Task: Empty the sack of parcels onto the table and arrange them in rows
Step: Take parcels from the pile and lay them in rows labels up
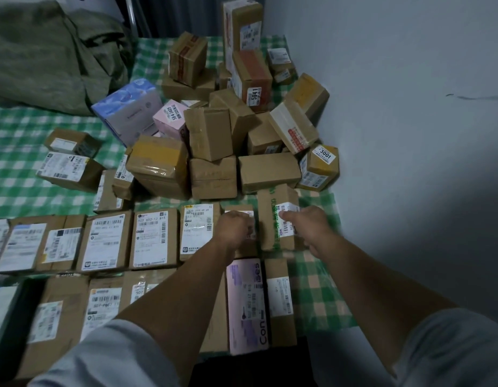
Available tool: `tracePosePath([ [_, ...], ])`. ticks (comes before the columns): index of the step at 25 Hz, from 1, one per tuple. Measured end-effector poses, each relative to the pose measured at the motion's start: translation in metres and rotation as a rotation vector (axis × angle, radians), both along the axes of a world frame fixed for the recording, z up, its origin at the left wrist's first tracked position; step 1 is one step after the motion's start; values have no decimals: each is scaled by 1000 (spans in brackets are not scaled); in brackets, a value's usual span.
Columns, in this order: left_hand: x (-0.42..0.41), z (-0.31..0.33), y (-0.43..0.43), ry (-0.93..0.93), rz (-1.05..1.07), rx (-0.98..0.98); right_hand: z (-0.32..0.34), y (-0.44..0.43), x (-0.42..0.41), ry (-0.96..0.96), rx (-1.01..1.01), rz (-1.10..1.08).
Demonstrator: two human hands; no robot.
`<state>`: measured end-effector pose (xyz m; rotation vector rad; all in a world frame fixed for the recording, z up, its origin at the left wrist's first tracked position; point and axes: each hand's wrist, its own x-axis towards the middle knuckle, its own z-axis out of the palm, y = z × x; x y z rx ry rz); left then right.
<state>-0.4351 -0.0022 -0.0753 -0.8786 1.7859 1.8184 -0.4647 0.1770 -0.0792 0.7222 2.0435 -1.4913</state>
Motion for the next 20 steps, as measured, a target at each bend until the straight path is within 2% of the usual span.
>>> tracePosePath([
  [5,3,-4,-9,-23,107,-13,0,1,-2,-49,-153,-109],
  [8,2,6,3,-61,46,99,6,-2,-1,-111,-299,-144],
  [10,-1,14,11,-98,50,183,7,-1,-1,-128,-318,-134],
  [12,-4,16,12,-74,82,187,10,1,-1,-96,-247,-130],
  [14,-8,18,7,-39,125,161,8,6,-2,60,-32,-52],
  [17,-13,22,1,-48,179,155,9,12,3,332,338,372],
  [19,-14,23,-1,-60,187,152,12,9,7,425,424,593],
  [20,-14,22,-1,-60,194,160,13,8,9,453,430,631],
])
